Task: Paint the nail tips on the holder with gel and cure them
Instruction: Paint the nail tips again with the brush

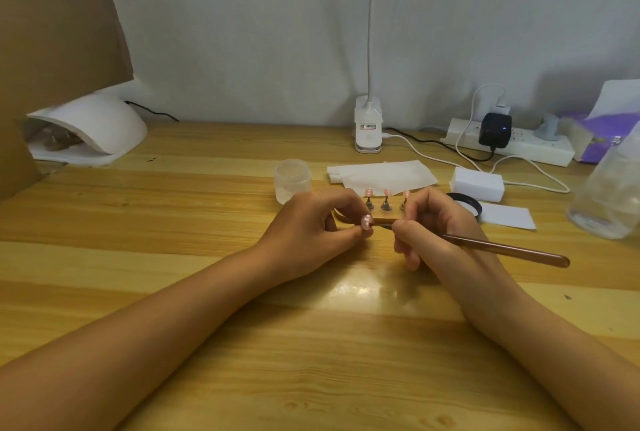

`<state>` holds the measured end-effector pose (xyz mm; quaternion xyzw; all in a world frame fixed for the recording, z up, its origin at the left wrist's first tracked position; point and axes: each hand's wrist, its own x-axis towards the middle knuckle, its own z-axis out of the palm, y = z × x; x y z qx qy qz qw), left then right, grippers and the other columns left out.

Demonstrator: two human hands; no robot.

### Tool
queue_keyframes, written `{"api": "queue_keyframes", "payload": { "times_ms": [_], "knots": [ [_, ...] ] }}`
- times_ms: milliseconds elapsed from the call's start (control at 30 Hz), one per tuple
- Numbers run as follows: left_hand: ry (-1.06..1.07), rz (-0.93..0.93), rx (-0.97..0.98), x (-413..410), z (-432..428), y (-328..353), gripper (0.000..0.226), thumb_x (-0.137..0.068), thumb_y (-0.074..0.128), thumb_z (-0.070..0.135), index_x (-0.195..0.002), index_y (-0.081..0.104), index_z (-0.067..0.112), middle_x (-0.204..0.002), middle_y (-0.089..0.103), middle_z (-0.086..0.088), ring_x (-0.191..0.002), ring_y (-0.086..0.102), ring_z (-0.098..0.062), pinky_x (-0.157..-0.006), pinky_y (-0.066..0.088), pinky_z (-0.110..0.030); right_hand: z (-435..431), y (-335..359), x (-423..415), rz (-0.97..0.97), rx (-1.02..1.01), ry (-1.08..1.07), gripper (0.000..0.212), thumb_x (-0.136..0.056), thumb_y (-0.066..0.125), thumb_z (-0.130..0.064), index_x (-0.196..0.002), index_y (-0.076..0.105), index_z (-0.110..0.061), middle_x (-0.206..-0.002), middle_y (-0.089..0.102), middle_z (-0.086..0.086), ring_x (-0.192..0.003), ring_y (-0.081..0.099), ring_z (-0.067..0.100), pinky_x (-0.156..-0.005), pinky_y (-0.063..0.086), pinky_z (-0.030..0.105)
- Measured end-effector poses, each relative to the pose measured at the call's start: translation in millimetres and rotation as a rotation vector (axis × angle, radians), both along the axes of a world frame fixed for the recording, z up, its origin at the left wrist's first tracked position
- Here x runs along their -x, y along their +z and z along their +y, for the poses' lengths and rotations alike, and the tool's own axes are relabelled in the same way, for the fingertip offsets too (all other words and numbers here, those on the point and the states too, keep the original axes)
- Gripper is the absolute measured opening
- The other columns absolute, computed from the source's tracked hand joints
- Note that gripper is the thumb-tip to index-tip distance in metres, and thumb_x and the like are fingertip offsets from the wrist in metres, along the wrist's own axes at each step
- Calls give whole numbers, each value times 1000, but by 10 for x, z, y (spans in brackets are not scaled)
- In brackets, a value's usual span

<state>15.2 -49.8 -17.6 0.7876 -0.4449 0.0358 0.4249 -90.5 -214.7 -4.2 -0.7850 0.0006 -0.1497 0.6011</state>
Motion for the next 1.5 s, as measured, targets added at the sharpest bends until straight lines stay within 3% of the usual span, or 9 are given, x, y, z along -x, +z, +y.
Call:
{"api": "queue_keyframes", "payload": {
  "times_ms": [233,333,467,633,733,900,1200,1400,1500],
  "knots": [
    [-4,-9,-9,3,-2,6,7,-85,75,13,-91,72,13,-87,67,7,-59,51,14,-53,33,-7,28,2,-8,-21,81,-14,13,-86,68,-18,-89,57,-13,-78,68,6,-53,57,5,-52,51,25],
    [0,-10,-19,4,2,10,8,-84,76,14,-91,72,12,-88,67,5,-60,51,13,-54,33,-8,24,-2,-12,-15,128,-20,12,-87,68,-15,-88,56,-14,-79,67,10,-56,57,12,-55,51,33],
    [3,-27,-19,20,10,22,8,-84,76,12,-91,72,11,-88,64,4,-62,52,12,-55,35,-8,12,0,-15,-10,166,-25,12,-85,68,-11,-86,56,-13,-81,65,15,-61,57,17,-56,49,31],
    [-4,-31,-15,18,6,29,8,-85,76,13,-92,73,12,-88,65,4,-63,52,12,-55,35,-9,18,1,-10,9,155,-20,11,-84,66,-9,-85,56,-12,-77,62,16,-64,56,23,-59,49,40],
    [2,-16,-9,22,-1,24,6,-85,76,16,-90,72,14,-88,64,5,-61,52,12,-55,35,-10,5,-1,-6,2,84,-43,8,-85,63,-6,-84,56,-10,-69,60,12,-60,54,17,-56,47,38],
    [1,-19,-5,28,0,24,7,-85,76,16,-90,73,12,-88,64,4,-61,52,12,-55,35,-9,-5,-7,-15,-3,13,-31,9,-88,64,-11,-88,56,-12,-69,65,1,-54,57,5,-49,48,20],
    [-16,-16,6,14,4,10,8,-84,77,13,-90,73,10,-85,62,9,-59,51,16,-54,34,-6,-20,-29,-59,48,109,-44,10,-83,65,-11,-85,56,-15,-75,63,15,-58,58,16,-51,50,29],
    [-23,-10,20,11,1,0,6,-85,76,14,-91,74,13,-85,62,13,-58,51,16,-53,34,-7,0,-12,-34,34,102,-35,12,-79,64,-17,-84,55,-11,-68,61,11,-60,56,18,-55,48,37],
    [-16,6,23,13,-3,3,5,-87,75,16,-91,74,14,-83,62,14,-58,51,16,-52,33,-7,-3,-14,-25,17,93,-41,8,-83,63,-10,-83,55,-11,-66,59,12,-60,54,20,-55,47,37]
  ]
}}
